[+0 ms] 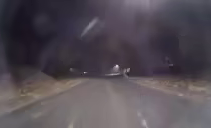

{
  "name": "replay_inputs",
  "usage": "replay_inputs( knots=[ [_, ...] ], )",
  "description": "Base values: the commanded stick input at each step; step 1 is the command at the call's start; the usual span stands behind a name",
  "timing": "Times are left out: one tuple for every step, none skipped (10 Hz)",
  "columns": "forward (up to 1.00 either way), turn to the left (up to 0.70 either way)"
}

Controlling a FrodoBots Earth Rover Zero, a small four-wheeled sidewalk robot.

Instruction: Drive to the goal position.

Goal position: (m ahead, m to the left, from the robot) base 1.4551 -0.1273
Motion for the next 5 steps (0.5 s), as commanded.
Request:
replay_inputs(
  knots=[
    [1.00, 0.02],
    [1.00, 0.02],
    [1.00, 0.02],
    [1.00, 0.02],
    [1.00, 0.02]
  ],
)
